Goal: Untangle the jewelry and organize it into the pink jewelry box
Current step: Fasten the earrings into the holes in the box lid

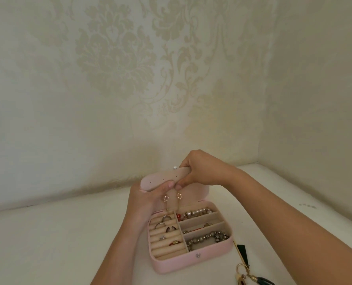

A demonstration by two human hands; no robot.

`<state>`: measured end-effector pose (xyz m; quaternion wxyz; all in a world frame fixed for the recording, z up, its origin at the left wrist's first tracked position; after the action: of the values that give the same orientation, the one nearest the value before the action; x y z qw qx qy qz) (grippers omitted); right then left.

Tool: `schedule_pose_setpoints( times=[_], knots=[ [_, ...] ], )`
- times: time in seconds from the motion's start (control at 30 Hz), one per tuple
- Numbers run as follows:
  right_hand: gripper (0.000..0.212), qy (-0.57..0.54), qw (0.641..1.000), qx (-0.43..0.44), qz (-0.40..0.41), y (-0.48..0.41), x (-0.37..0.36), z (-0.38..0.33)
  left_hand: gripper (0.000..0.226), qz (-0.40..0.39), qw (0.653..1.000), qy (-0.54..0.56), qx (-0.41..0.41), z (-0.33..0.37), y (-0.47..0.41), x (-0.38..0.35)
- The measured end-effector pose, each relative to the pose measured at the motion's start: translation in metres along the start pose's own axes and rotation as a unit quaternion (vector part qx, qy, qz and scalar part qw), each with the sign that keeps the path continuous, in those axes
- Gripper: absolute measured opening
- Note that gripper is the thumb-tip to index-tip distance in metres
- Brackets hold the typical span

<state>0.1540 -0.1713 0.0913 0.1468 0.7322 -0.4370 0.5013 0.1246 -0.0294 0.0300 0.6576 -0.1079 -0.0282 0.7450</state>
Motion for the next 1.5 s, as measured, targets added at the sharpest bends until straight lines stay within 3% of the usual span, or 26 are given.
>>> schedule_pose_setpoints(
  times=[0.3,0.43,0.57,0.67,0.73,0.9,0.97,1.1,1.17,1.27,1.4,1.5],
  knots=[
    [0.024,0.025,0.998,-0.008,-0.063,-0.017,-0.001,0.004,0.019,0.025,0.999,-0.014,0.026,-0.002,-0.004,0.006],
    [0.029,0.011,0.998,-0.013,-0.055,-0.015,-0.001,0.006,0.025,-0.004,0.999,-0.009,0.05,-0.005,-0.004,0.006],
    [0.021,-0.02,1.0,-0.017,-0.007,-0.004,0.015,0.012,0.02,-0.006,0.998,0.009,0.066,-0.009,-0.006,0.008],
    [0.022,-0.074,0.992,-0.054,0.091,0.017,0.046,0.03,0.015,-0.004,0.998,0.015,0.06,-0.009,-0.006,0.007],
    [0.02,-0.06,0.987,-0.09,0.116,0.036,0.06,0.05,0.015,-0.004,0.998,0.013,0.054,-0.009,-0.007,0.007],
    [0.008,0.055,0.969,-0.24,0.027,0.088,0.059,0.119,0.015,-0.005,0.999,0.016,0.049,-0.011,-0.008,0.006],
    [0.013,0.081,0.947,-0.31,-0.002,0.104,0.05,0.143,0.015,0.0,0.999,0.011,0.047,-0.012,-0.009,0.007],
    [0.037,0.093,0.898,-0.428,0.03,0.124,0.041,0.17,0.014,0.002,0.999,0.007,0.05,-0.014,-0.01,0.008],
    [0.038,0.097,0.892,-0.44,0.031,0.124,0.038,0.172,0.014,0.001,0.999,0.01,0.049,-0.014,-0.01,0.008],
    [0.021,0.086,0.897,-0.433,0.029,0.117,0.032,0.169,0.014,-0.008,0.999,0.011,0.049,-0.013,-0.009,0.005],
    [0.025,0.124,0.9,-0.417,0.011,0.104,0.026,0.158,0.005,-0.01,0.998,0.016,0.061,-0.013,-0.006,0.004],
    [0.023,0.116,0.903,-0.412,0.032,0.101,0.027,0.152,0.027,-0.004,0.998,0.0,0.061,-0.015,-0.006,0.007]
  ],
)
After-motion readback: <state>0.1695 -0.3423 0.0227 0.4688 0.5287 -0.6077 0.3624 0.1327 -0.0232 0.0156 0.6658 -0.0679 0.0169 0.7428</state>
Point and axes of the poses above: each hand's wrist, its own y-axis away from the middle knuckle, its own x-axis out of the back of the hand, z = x × y, the point moved 6 cm from there along -y, towards the middle knuckle, and after that the axes turned 7 degrees about x, right-handed, at the moved point
